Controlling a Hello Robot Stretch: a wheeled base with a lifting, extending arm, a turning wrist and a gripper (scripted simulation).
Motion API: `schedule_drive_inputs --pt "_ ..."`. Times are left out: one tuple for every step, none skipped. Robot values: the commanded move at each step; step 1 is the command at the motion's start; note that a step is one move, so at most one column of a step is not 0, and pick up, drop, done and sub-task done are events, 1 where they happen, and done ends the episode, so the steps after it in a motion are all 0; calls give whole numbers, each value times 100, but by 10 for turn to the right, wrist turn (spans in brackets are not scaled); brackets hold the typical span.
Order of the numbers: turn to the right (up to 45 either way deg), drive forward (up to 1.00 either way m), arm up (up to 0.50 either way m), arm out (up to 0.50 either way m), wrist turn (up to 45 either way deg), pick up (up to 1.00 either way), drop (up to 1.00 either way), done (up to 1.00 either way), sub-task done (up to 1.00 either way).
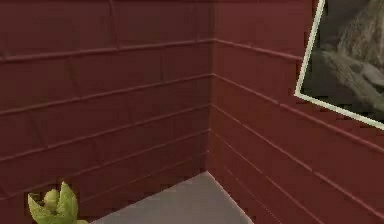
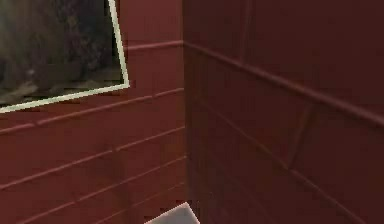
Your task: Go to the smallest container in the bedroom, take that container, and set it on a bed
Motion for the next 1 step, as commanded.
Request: schedule_drive_inputs --pt "-450 0 0 0 0 0 0 0 0"
